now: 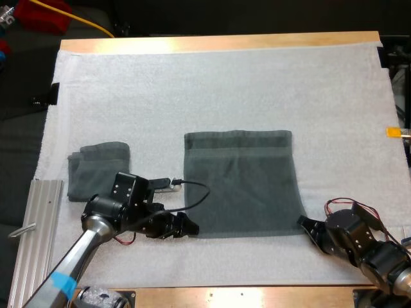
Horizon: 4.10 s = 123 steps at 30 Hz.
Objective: Pick towel from pile, fold and stack
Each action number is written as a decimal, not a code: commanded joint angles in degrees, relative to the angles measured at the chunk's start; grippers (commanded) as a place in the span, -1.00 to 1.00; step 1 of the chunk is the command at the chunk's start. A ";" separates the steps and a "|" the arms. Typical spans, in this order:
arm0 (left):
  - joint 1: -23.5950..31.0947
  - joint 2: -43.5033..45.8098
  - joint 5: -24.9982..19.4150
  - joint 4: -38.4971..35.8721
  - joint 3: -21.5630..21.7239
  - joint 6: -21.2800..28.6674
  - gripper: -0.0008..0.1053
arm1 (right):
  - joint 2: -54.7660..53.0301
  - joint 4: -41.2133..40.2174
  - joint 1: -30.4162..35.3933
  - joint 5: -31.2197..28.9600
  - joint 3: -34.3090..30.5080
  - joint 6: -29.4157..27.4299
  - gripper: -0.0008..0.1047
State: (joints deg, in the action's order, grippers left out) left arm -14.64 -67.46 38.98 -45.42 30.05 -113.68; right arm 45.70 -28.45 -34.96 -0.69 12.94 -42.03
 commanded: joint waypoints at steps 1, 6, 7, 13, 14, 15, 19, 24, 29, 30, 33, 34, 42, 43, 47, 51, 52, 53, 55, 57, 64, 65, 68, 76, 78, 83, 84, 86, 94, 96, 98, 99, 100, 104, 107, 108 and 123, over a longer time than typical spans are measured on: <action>-0.31 -0.78 0.83 1.10 0.08 -0.48 0.31 | -0.40 -0.45 -0.08 -0.43 0.45 -0.53 -0.98; -0.31 -5.31 1.26 4.00 0.08 -0.48 0.31 | -0.40 -0.45 -0.08 -0.31 0.45 -0.53 -0.98; -0.31 -6.45 2.33 4.55 0.08 -0.48 0.31 | -0.40 -0.45 -0.08 -0.31 0.45 -0.53 -0.98; -0.31 -11.44 5.23 6.54 0.08 -0.48 0.31 | -0.40 -0.45 -0.08 0.02 0.45 -0.53 -0.98; -0.31 -12.39 5.23 6.81 0.08 -0.48 0.31 | -0.40 -0.45 -0.08 0.00 0.45 -0.53 -0.98; -0.31 -12.85 5.23 6.93 0.08 -0.48 0.31 | -0.40 -0.45 -0.08 0.00 0.45 -0.53 -0.98; -0.31 -15.35 5.59 7.52 0.08 -0.48 0.31 | -0.40 -0.45 -0.08 0.30 0.45 -0.53 -0.98; -0.31 -17.09 9.69 9.16 0.08 -0.48 0.31 | -0.40 -0.45 -0.08 0.69 0.45 -0.53 -0.98; -0.31 -17.89 11.22 9.17 0.08 -0.48 0.31 | -0.40 -0.45 -0.08 0.69 0.45 -0.53 -0.98; -0.31 -17.89 11.22 9.17 0.08 -0.48 0.31 | -0.40 -0.45 -0.08 0.69 0.45 -0.53 -0.98; -0.31 -17.89 11.22 9.17 0.08 -0.48 0.31 | -0.40 -0.10 -0.08 0.69 0.45 -0.53 -0.98; -0.31 -17.89 11.22 9.17 0.08 -0.48 0.31 | -0.40 -0.11 -0.08 0.69 0.45 -0.53 -0.98; -0.31 -17.89 11.09 9.06 0.08 -0.48 -0.06 | -0.40 -0.11 -0.08 0.69 0.45 -0.53 -0.98; -0.31 -17.89 10.90 9.06 0.08 -0.48 -0.05 | -0.40 -0.11 -0.08 0.69 0.45 -0.53 -0.98; -0.31 -17.89 10.55 9.06 0.08 -0.48 -0.05 | -0.40 -0.11 -0.08 0.69 0.45 -0.53 -0.98; -0.31 -17.75 8.62 8.88 0.08 -0.48 -0.11 | -0.40 -0.11 -0.08 0.69 0.45 -0.53 -0.98; -0.31 -17.67 7.44 8.73 0.08 -0.48 -0.18 | -0.40 -0.11 -0.08 0.69 0.45 -0.53 -0.98; -0.31 -17.61 6.10 8.40 0.08 -0.48 -0.25 | -0.40 -0.11 -0.08 0.69 0.45 -0.53 -0.98; -0.31 -17.63 3.91 7.79 0.23 -0.48 -0.36 | -0.40 -0.11 -0.08 0.69 0.45 -0.53 -0.98; -0.31 -17.63 3.01 7.77 0.23 -0.48 -0.40 | -0.40 -0.11 -0.08 0.69 0.45 -0.53 -0.98; -0.31 -17.63 -0.06 7.77 0.26 -0.22 -0.56 | -0.40 -0.11 -0.08 1.53 0.45 -0.53 -0.98; -0.31 -17.63 -0.68 7.77 0.26 -0.02 -0.68 | -0.40 -0.11 -0.08 1.57 0.45 -0.53 -0.98; -0.31 -17.50 -2.51 7.77 0.26 0.87 -0.91 | -0.40 -0.11 -0.08 1.89 0.45 -0.53 -0.98; -0.31 -16.00 -2.68 4.91 0.26 4.62 -0.94 | -0.40 -0.11 -0.08 3.14 2.17 -1.42 -0.98; -0.31 -14.99 -2.68 4.31 0.26 5.23 -0.94 | -0.40 -0.42 -0.08 3.28 3.25 -2.47 -0.98; -0.31 -12.05 -2.69 0.97 0.26 7.38 -0.94 | -0.40 -3.81 -0.08 3.53 6.16 -3.10 -0.98; -0.31 -11.83 -2.84 0.46 0.26 7.52 -0.94 | -0.40 -4.23 -0.08 3.73 6.37 -3.10 -0.98; -0.31 -10.73 -3.09 -1.44 0.26 8.52 -0.94 | -0.40 -4.77 -0.08 5.26 6.42 -3.10 -0.98; -0.31 -7.59 -2.37 -4.82 0.26 9.44 -0.93 | -1.04 -7.00 -1.41 7.47 6.42 -3.10 -0.98; -0.31 -7.20 -2.10 -5.68 0.26 9.66 -0.93 | -1.57 -7.00 -2.68 7.71 6.42 -3.10 -0.98; -0.31 -6.82 -2.09 -6.85 0.26 10.48 -0.93 | -1.78 -7.27 -5.02 7.81 6.42 -2.85 -0.98; -0.31 -6.80 -2.09 -7.35 0.26 10.80 -0.93 | -1.78 -7.38 -5.69 7.81 6.42 -2.65 -0.98; -0.31 -6.80 -2.09 -7.65 0.26 11.04 -0.93 | -1.78 -7.52 -6.85 7.81 6.42 -2.37 -0.98; -0.31 -6.80 -1.70 -7.23 0.26 11.19 -0.93 | -1.78 -7.19 -8.87 7.55 6.42 0.62 -0.98; -0.31 -6.80 0.16 -7.02 0.65 10.95 -0.93 | -1.78 -5.36 -8.50 8.81 6.42 2.59 -0.98; -0.31 -6.81 0.56 -6.92 0.85 10.79 -0.93 | -1.78 -4.87 -8.50 8.79 6.42 3.40 -0.98; -0.31 -16.07 2.35 -6.81 12.45 7.91 -0.93 | -0.37 8.67 -0.25 11.92 6.42 15.37 -0.98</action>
State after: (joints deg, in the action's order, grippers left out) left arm -14.66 -83.84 40.75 -52.43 42.32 -105.66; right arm 45.40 -20.14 -35.07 10.81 18.99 -26.96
